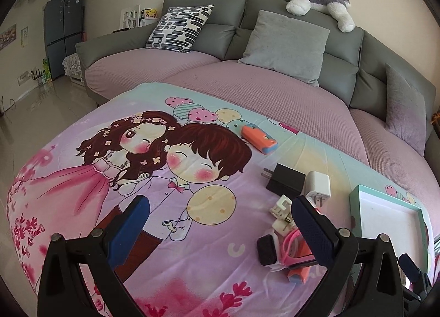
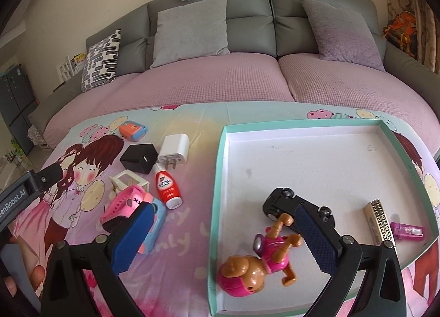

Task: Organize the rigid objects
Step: 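Grasp the pink smartwatch band with the right gripper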

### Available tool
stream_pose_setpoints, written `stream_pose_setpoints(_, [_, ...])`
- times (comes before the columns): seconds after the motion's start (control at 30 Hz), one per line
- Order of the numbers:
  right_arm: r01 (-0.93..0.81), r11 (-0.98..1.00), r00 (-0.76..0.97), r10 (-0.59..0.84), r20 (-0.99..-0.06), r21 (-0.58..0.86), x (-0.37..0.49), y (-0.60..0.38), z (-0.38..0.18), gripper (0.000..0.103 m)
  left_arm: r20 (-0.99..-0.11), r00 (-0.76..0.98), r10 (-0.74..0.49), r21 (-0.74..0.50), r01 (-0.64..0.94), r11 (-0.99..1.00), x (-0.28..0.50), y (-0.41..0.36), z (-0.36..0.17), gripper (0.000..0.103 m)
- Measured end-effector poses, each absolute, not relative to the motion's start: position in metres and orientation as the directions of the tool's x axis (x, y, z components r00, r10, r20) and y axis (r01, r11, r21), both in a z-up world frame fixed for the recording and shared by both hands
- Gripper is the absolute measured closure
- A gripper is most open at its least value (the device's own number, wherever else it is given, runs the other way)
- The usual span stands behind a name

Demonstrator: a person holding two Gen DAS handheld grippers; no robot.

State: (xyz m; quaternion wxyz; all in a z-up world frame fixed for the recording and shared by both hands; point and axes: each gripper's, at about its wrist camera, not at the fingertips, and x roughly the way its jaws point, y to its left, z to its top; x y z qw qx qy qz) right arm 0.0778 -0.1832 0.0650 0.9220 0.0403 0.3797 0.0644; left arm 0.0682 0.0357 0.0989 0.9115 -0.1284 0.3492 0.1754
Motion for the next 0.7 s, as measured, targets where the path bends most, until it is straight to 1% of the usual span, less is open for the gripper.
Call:
stream_pose_setpoints(0.13, [-0.114, 0.985, 0.693, 0.173, -0.700, 0.130, 0.079, -0.168, 0.062, 0.000, -0.688, 0.678, 0.260, -0.087, -0.432, 0.898, 0.067, 0.048, 0.095, 0.000])
stream_pose_setpoints(0.33, [-0.148, 0.978, 0.679, 0.207, -0.704, 0.145, 0.081, -0.151, 0.057, 0.000, -0.698, 0.674, 0.241, -0.131, -0.450, 0.883, 0.064, 0.065, 0.089, 0.000])
stream_pose_setpoints(0.47, [-0.155, 0.978, 0.666, 0.206, -0.717, 0.137, 0.082, -0.148, 0.052, 0.000, -0.703, 0.684, 0.195, -0.173, -0.431, 0.886, 0.064, 0.067, 0.084, 0.000])
stream_pose_setpoints(0.7, [-0.163, 0.976, 0.642, 0.217, -0.736, 0.145, 0.083, -0.144, 0.045, 0.000, -0.755, 0.651, 0.080, -0.205, -0.350, 0.914, 0.074, 0.063, 0.070, 0.000])
